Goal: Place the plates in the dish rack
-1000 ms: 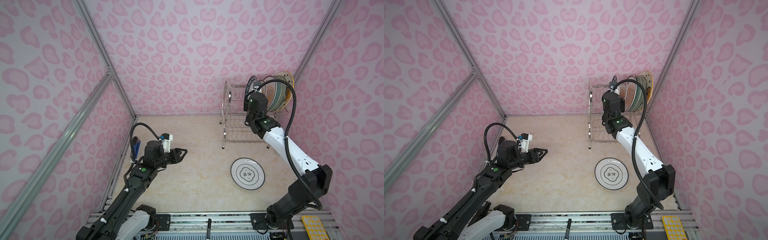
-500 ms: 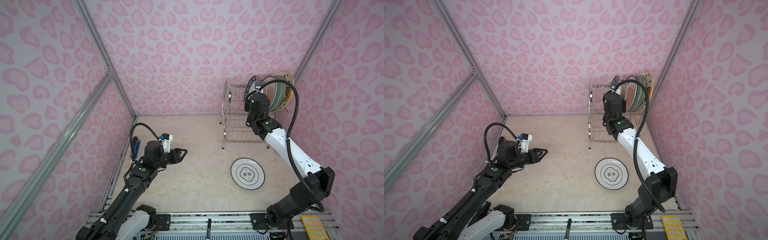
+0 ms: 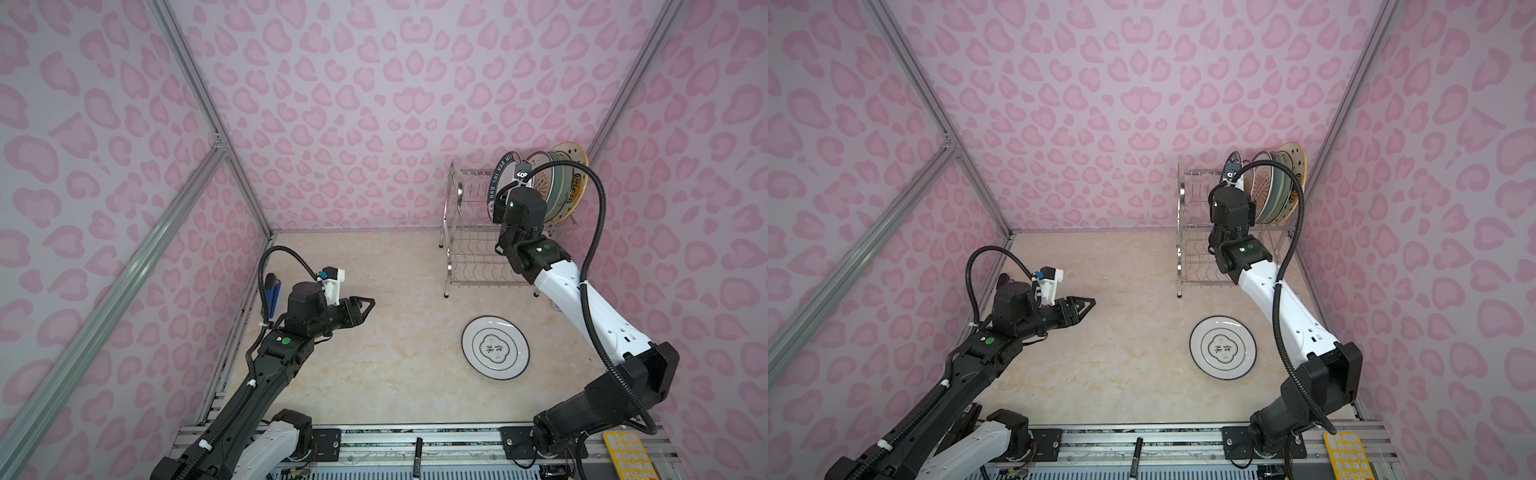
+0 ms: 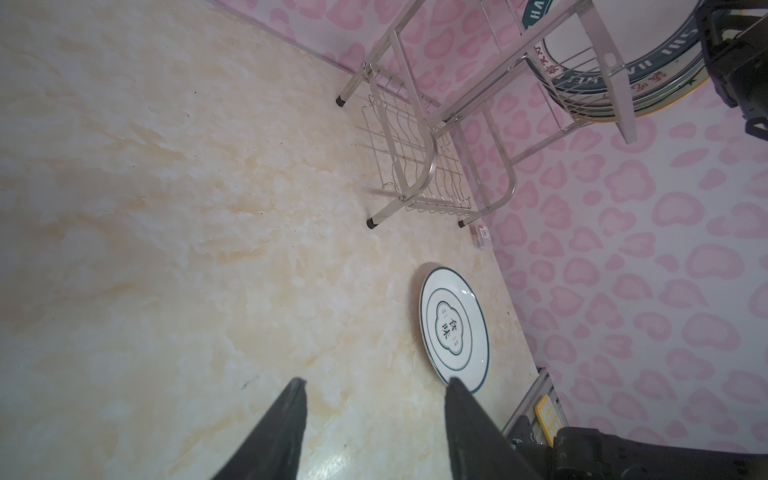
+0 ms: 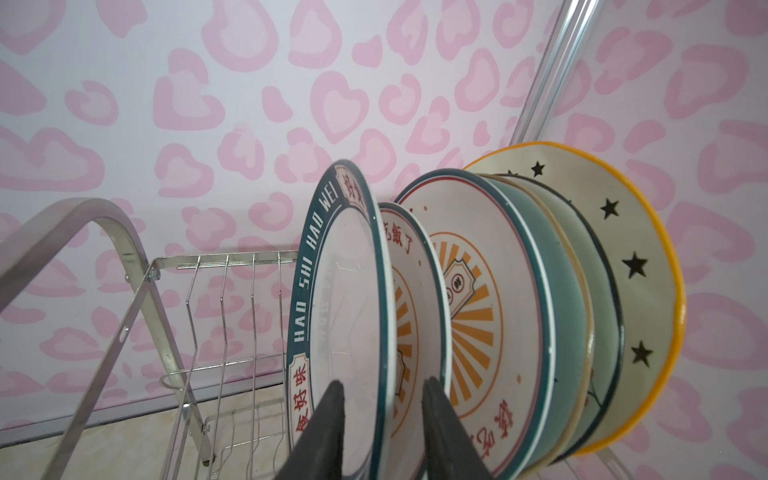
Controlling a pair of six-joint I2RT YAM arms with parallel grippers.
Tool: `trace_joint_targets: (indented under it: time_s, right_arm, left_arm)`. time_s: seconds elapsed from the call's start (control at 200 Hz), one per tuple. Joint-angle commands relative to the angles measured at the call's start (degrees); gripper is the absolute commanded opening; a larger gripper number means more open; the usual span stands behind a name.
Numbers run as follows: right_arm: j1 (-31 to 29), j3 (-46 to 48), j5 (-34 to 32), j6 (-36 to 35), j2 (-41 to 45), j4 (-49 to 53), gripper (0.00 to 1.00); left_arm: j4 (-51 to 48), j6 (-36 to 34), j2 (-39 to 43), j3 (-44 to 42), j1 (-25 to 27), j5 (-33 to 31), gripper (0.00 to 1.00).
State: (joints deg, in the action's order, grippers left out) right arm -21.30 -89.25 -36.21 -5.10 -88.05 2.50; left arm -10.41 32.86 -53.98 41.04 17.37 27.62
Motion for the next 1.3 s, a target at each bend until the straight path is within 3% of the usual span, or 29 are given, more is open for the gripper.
trace_joint_targets:
  time_s: [0.0,0.69,0.89,1.295]
  right_arm:
    - [-0.08,0.81,0.37,0.18,0.80,-2.14,0.32]
    - [-3.81,9.63,2.51,-2.28,13.68,-6.89,0.32]
    - [-3.91,13.30,16.49,-0.15,19.18,-6.52,0.32]
    - [-3.78,19.87,35.99,6.03,25.90,-0.21,0.31]
  left_arm:
    - [1.28,-0.39,0.51,0.36,0.03,0.07,0.57]
    - [2.24,0.75,-0.04,0.66,0.05,0.03,0.58]
    - [4.05,1.50,-1.26,0.44,0.12,0.38,0.59]
    - [6.26,1.59,-3.14,-0.46,0.92,-0.06,0.59]
